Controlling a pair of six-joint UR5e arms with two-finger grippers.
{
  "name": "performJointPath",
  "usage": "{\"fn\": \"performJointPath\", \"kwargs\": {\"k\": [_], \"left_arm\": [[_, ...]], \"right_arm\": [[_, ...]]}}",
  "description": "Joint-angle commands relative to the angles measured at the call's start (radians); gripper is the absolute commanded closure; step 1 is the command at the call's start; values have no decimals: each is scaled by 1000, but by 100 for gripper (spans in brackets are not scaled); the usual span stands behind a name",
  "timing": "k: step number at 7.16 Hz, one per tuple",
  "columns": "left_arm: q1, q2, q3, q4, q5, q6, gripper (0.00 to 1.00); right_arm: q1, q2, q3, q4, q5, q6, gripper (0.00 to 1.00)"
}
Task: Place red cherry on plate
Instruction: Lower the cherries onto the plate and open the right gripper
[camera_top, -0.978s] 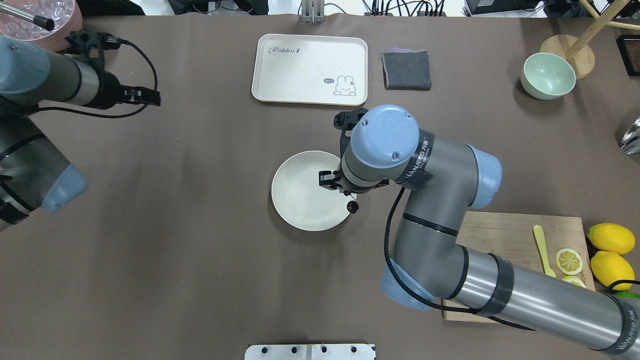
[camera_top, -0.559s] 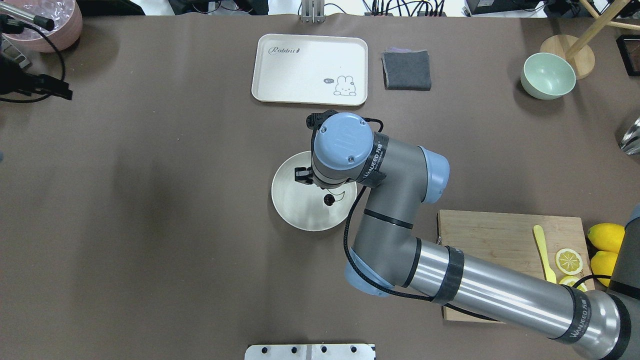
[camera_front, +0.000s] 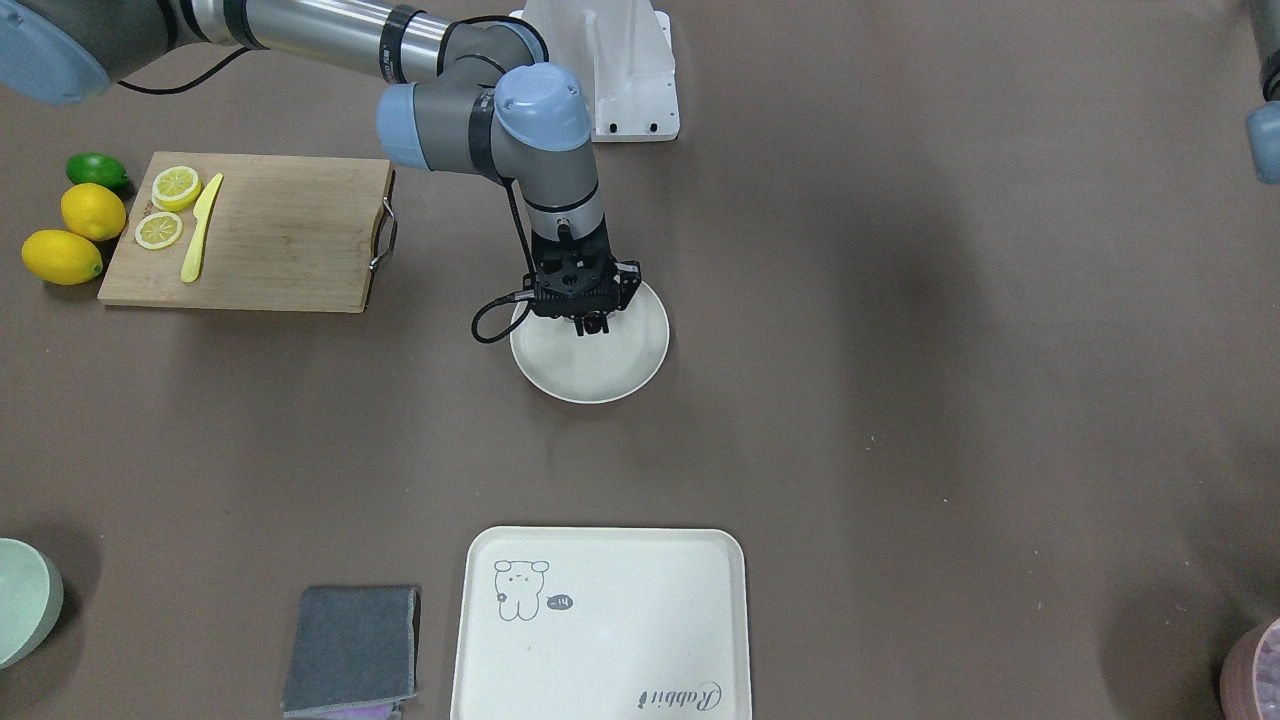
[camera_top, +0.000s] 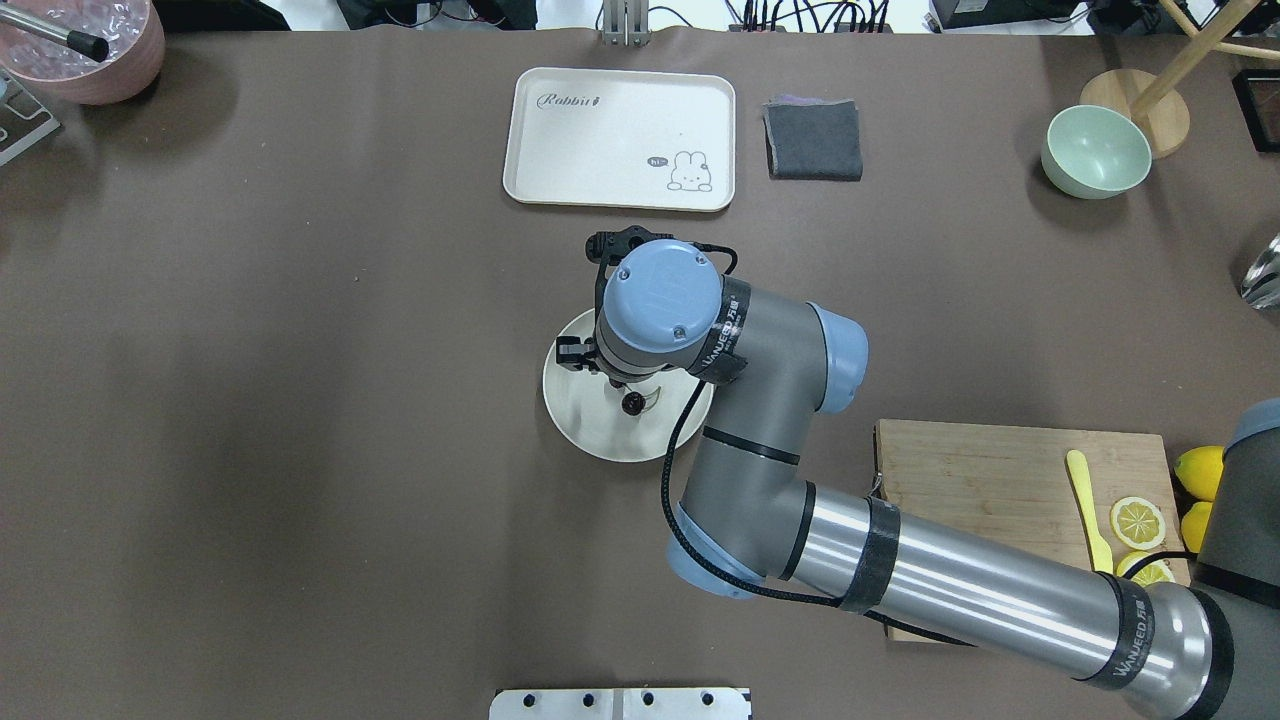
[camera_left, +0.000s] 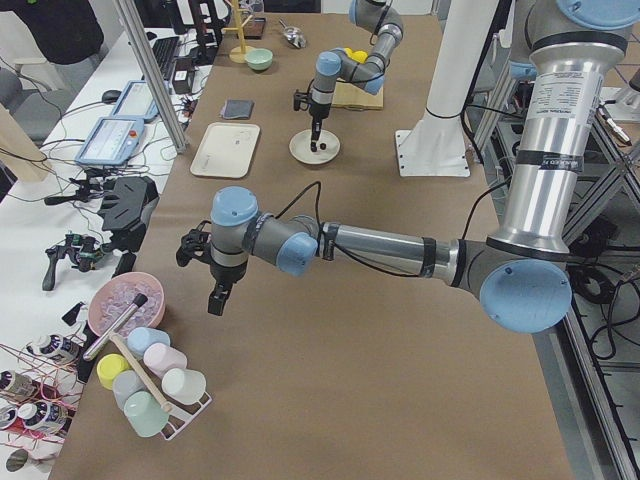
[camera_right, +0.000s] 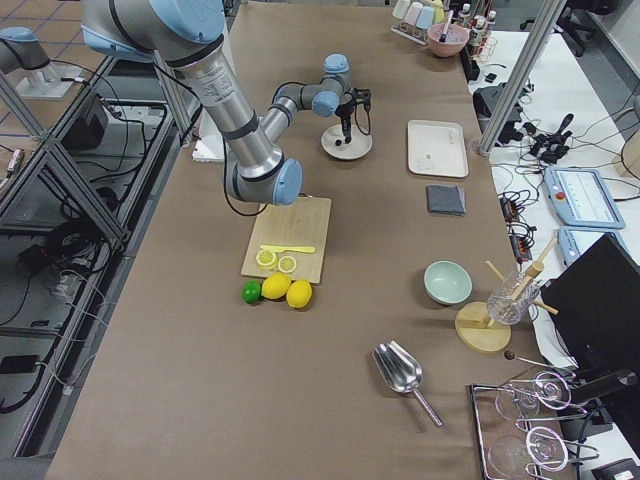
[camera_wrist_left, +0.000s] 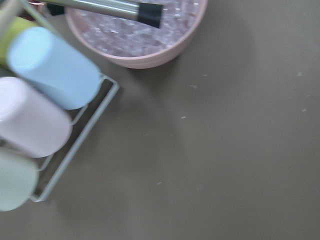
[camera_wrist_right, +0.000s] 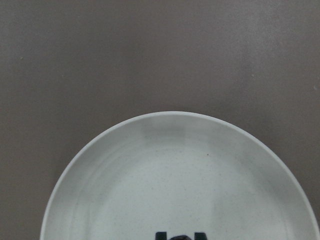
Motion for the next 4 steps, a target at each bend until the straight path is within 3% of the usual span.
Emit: {"fn": "performJointPath", "kwargs": {"k": [1, 3, 4], "left_arm": [[-36, 31, -2, 11, -59, 30, 2], [-73, 71, -5, 4, -76, 32, 2], [-78, 85, -10, 11, -76, 97, 2]], "right_arm": [[59, 46, 10, -64, 43, 7, 0], [189, 39, 103, -246, 195, -66, 0], [275, -48, 228, -375, 254, -229, 0]]}}
